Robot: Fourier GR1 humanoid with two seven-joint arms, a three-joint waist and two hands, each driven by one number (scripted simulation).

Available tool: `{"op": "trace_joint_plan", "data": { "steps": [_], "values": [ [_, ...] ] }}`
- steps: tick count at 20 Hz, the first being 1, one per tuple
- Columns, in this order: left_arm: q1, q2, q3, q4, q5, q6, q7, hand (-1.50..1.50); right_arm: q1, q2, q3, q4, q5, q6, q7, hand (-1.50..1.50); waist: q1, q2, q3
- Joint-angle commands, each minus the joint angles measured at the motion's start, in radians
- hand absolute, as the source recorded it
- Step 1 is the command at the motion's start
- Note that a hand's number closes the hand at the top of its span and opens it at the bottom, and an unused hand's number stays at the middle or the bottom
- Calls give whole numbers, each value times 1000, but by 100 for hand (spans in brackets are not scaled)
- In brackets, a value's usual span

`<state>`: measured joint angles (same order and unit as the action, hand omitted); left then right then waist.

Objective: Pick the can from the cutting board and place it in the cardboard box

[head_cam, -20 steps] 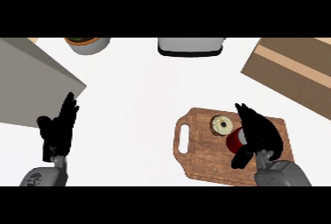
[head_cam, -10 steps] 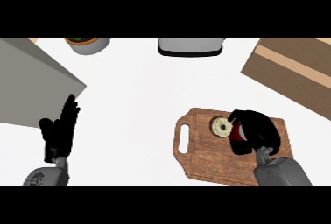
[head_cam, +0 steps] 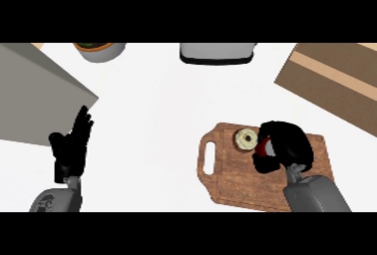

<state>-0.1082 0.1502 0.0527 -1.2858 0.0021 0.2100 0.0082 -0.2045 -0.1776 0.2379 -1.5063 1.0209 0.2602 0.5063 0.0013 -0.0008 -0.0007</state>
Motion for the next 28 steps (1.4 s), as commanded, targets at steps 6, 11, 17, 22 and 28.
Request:
{"op": "trace_joint_plan", "data": {
  "steps": [6,11,17,22,28],
  "values": [
    [40,6,18,-40,-3,-39,-1,0,-29,36,7,52,72,-12,-50,150,1,0,1],
    [66,2,-1,-136,-10,-24,76,0,50,-49,-23,-214,37,43,-76,150,-4,-3,1],
    [32,5,23,-44,-13,-27,19,0,-12,-32,-71,-490,4,159,37,150,-9,-2,0],
    [43,-16,14,-40,-17,-23,9,0,-88,-37,-159,-676,-42,295,150,150,-7,-2,0],
    [4,-15,8,-63,-37,-6,61,0,-200,-174,-375,-512,-85,278,54,150,2,1,1]
  ]
}}
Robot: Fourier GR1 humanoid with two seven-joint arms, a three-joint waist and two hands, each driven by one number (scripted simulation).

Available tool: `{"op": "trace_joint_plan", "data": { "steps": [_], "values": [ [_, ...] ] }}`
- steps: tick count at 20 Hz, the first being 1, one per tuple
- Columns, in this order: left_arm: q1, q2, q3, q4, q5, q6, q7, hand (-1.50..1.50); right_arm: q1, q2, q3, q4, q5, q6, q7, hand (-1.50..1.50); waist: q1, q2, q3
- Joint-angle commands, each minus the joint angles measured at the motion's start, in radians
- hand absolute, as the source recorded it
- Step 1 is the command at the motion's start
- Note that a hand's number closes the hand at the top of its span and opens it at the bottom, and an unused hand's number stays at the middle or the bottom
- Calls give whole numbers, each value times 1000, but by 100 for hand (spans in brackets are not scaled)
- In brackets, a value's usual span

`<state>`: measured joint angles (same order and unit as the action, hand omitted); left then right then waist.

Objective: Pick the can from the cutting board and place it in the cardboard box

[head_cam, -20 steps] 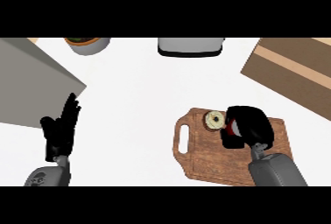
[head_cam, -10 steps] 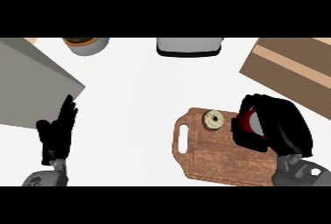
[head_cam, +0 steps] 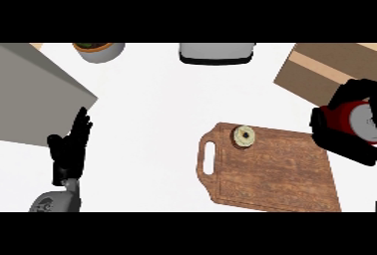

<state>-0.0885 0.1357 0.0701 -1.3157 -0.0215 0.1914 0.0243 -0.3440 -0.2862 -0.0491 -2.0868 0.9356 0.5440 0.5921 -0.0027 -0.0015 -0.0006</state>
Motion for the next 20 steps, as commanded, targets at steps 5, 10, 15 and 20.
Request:
{"op": "trace_joint_plan", "data": {
  "steps": [5,10,15,20],
  "values": [
    [-12,-10,1,7,-16,9,-15,0,-140,-105,-153,226,3,-123,-120,150,9,3,1],
    [-15,-8,8,42,13,-37,-22,0,-238,-206,-281,469,-80,-159,-257,150,11,4,1],
    [-15,-2,-5,-9,3,-37,12,0,-317,-220,-315,785,-76,-335,-411,150,25,7,1],
    [20,-39,-32,-41,-28,6,11,0,-363,-298,-333,1118,-27,-502,-618,150,36,11,2]
  ]
}}
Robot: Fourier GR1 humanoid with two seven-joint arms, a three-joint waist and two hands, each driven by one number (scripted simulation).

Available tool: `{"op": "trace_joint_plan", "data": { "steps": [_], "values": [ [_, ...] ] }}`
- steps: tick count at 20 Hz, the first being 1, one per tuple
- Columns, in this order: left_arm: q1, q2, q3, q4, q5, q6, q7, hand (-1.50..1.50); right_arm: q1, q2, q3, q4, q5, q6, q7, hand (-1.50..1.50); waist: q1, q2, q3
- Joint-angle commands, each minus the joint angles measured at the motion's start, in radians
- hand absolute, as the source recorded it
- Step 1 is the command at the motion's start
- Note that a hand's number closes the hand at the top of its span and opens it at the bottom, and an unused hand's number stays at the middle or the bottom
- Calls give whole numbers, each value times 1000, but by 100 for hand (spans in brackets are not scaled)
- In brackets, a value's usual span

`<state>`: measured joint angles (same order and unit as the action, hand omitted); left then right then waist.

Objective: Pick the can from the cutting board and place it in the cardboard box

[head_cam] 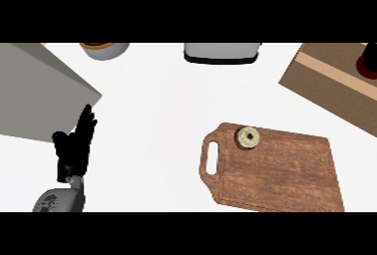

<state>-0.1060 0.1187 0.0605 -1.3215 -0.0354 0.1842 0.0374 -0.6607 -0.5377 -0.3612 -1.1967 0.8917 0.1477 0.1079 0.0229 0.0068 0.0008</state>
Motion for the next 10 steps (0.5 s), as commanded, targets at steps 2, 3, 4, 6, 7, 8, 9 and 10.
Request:
{"op": "trace_joint_plan", "data": {
  "steps": [2,3,4,6,7,8,9,10],
  "values": [
    [-23,28,41,85,14,-27,-77,0,-121,-26,-11,338,11,-129,-147,150,6,4,0],
    [6,40,17,-11,20,-50,-13,0,-142,-62,-30,422,25,-159,-177,150,22,6,1],
    [-44,9,7,46,0,-17,-10,0,-152,-83,-11,461,82,-214,-179,150,20,11,1],
    [4,-11,-17,-7,-14,-3,-24,0,-185,-86,1,559,111,-262,-194,150,24,8,1],
    [-46,17,14,25,19,-37,-5,0,-207,-99,-78,607,41,-258,-199,150,29,14,2],
    [-60,12,-14,-22,-9,-13,66,0,-201,-82,-67,650,56,-272,-193,150,30,12,2],
    [-22,15,-1,5,7,-36,8,0,-212,-77,-69,695,59,-285,-188,150,29,12,2],
    [0,9,-12,-22,2,-33,-4,0,-209,-123,-100,733,35,-258,-219,-150,36,14,3]
  ]
}}
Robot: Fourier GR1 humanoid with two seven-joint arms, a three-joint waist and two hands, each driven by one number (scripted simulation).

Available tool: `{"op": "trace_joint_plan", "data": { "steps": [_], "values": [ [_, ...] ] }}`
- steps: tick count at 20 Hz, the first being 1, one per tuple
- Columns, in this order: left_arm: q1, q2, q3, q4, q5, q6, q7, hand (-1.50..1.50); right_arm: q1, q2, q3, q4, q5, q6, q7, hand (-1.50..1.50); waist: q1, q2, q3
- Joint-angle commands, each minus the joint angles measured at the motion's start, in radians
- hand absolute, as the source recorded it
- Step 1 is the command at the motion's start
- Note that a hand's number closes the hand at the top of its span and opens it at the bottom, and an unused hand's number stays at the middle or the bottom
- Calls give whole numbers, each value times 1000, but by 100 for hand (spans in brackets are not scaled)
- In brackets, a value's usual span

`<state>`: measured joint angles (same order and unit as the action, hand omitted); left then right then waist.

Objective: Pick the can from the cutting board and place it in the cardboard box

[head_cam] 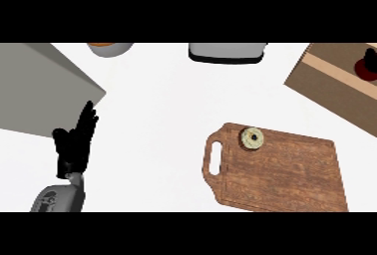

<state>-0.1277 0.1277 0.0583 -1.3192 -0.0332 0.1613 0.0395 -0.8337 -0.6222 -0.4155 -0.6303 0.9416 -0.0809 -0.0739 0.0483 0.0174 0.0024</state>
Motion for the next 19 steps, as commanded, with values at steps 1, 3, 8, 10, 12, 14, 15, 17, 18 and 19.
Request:
{"op": "trace_joint_plan", "data": {
  "steps": [1,3,8,10,12,14,15,17,18,19],
  "values": [
    [-5,9,19,21,2,1,-26,0,-40,-22,-58,191,-38,-22,-54,-150,0,3,0],
    [-9,-10,-6,-17,5,-1,23,0,-78,-13,-87,238,-73,-13,-87,-150,17,7,2],
    [-14,-8,4,1,-1,7,1,0,-75,-33,-188,281,-197,18,-284,-150,-1,6,3],
    [-27,0,17,6,14,0,25,0,-61,-17,-220,288,-238,11,-369,-150,-5,4,3],
    [17,-11,2,10,5,-6,-30,0,-80,-21,-282,301,-314,76,-402,-150,-6,1,2],
    [-14,-31,-17,-6,-15,24,10,0,-96,-53,-339,328,-372,126,-418,-150,-4,4,4],
    [5,10,12,-30,12,-9,20,0,-83,-74,-365,339,-400,156,-427,-150,-5,-1,3],
    [-3,26,21,0,13,-24,1,0,-98,-93,-390,367,-424,160,-410,-150,-4,2,2],
    [21,-3,1,-10,-16,15,-8,0,-51,-136,-414,380,-447,207,-445,-150,-10,2,3],
    [29,-3,8,-11,2,2,3,0,-31,-142,-442,378,-475,211,-475,-150,-14,0,3]
  ]
}}
